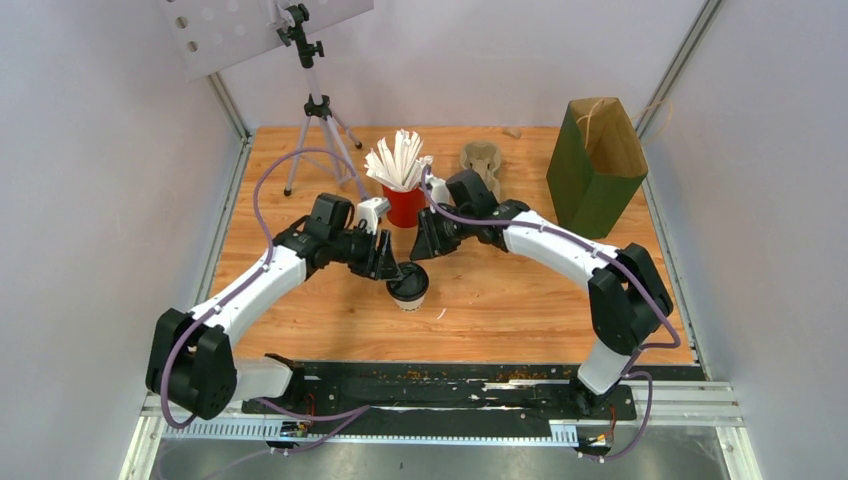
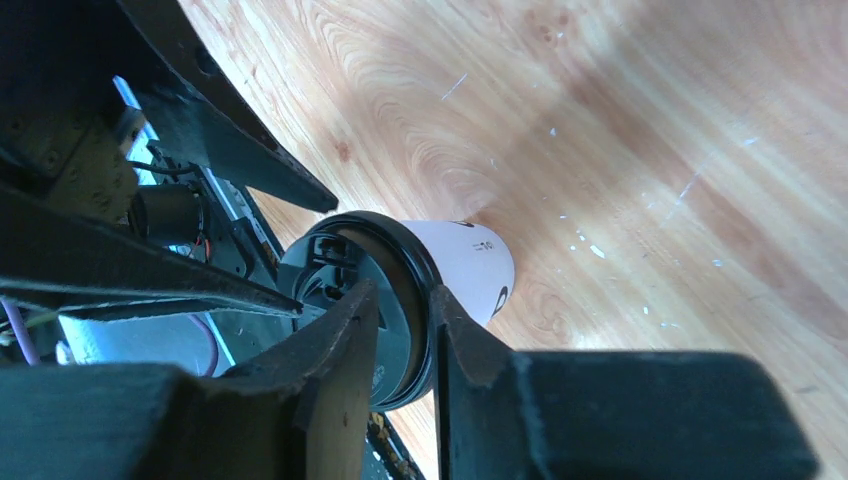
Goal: Pack the takeout coffee
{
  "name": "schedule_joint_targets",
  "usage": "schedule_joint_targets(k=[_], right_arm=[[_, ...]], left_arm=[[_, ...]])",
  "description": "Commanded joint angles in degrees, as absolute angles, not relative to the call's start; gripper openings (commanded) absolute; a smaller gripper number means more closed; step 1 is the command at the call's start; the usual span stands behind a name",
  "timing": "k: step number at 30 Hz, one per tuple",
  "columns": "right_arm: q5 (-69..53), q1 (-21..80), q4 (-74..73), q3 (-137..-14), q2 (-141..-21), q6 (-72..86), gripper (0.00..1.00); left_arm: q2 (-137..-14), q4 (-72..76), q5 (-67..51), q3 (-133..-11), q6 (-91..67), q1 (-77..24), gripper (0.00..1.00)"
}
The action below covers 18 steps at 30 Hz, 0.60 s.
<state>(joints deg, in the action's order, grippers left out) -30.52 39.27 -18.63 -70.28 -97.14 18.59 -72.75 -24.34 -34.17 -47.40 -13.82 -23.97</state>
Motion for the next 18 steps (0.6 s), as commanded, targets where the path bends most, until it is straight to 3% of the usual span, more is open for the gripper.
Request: schedule_joint_targets(k=[1, 7, 11, 18], right_arm=[[-27.10, 39.55, -31.32, -80.79, -96.78, 12.61, 0.28], [-27.36, 40.07, -29.70, -80.16, -92.23, 15.20, 0.37], [-22.31, 42.30, -29.65, -79.42, -90.07, 12.10, 0.61], [-11.54, 48.65, -30.92, -79.75, -89.42, 6.18, 0.88]], left_arm=[[-71.19, -31.88, -30.36, -57.36, -12.37, -24.12, 0.60], [-69.03, -36.93, -27.62, -65.96, -12.07, -24.08, 0.62], [-65.21, -39.50, -18.33, -67.52, -11.71, -24.08, 0.64], [-50.19, -39.02, 3.11, -62.67, -10.28, -24.10, 0.78]])
